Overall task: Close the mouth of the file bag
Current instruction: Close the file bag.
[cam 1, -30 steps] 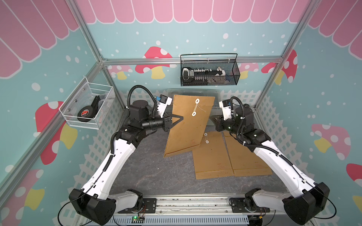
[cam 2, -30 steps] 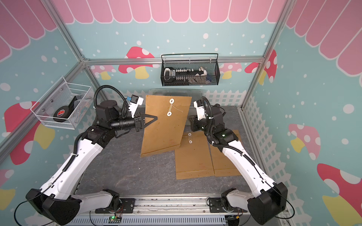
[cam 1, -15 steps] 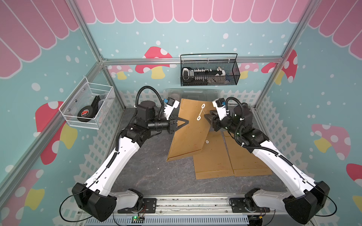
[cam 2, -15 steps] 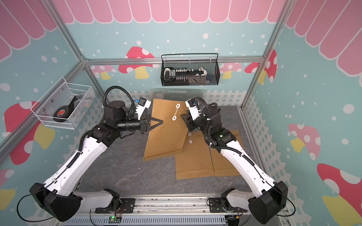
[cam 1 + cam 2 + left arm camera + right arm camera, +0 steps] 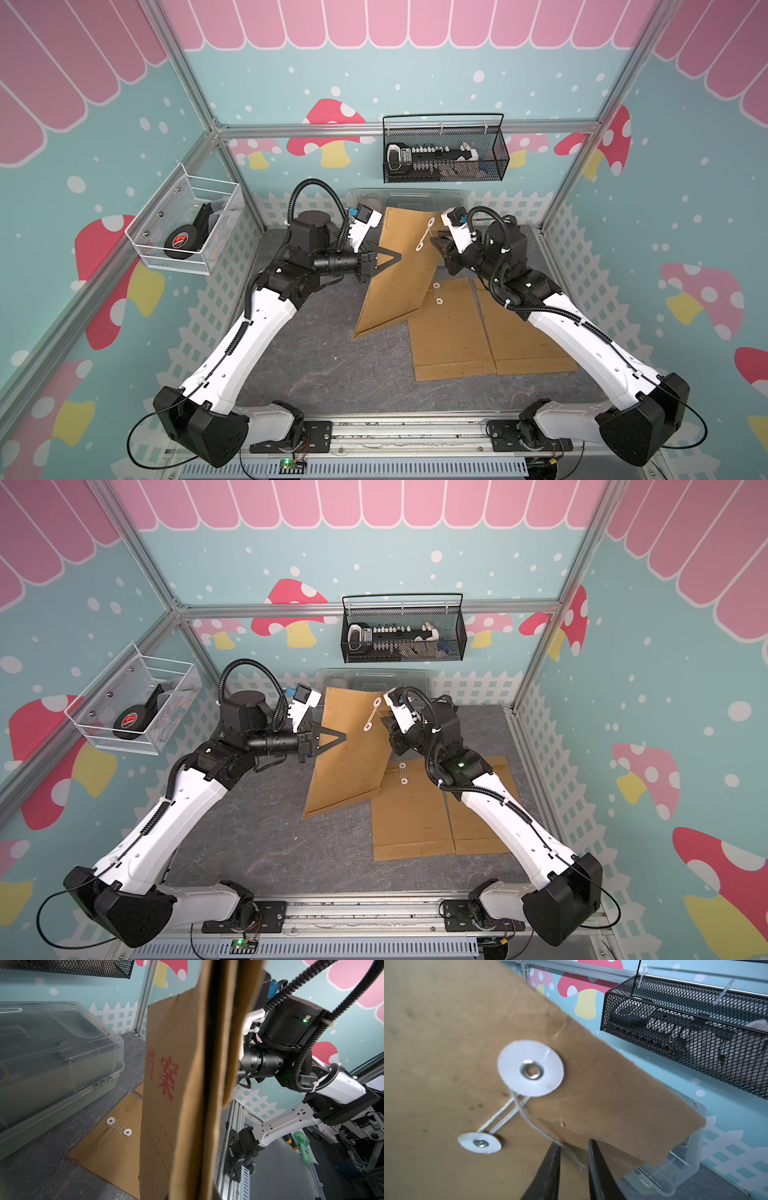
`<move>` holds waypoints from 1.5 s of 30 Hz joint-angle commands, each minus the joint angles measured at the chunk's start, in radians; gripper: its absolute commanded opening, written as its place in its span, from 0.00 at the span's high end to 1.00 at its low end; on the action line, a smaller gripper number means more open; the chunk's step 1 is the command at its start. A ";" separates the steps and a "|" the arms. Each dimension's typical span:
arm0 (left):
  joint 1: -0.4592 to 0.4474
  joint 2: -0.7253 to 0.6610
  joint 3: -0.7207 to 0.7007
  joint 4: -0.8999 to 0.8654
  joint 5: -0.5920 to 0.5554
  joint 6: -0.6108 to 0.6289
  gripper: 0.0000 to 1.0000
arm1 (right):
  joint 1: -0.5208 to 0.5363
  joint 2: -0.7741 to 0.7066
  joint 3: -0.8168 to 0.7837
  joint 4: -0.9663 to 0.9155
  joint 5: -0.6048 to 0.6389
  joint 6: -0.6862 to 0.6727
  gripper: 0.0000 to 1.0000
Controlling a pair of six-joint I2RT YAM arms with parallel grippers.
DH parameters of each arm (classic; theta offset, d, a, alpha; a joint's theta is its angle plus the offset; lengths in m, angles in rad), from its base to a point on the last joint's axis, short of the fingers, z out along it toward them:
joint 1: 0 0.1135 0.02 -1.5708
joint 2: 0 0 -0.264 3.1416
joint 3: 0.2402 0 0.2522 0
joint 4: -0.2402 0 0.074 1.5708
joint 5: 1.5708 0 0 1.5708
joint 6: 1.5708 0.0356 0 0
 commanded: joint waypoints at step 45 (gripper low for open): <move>0.014 -0.025 -0.035 0.004 0.055 0.039 1.00 | -0.004 -0.024 0.180 -0.276 0.165 0.028 1.00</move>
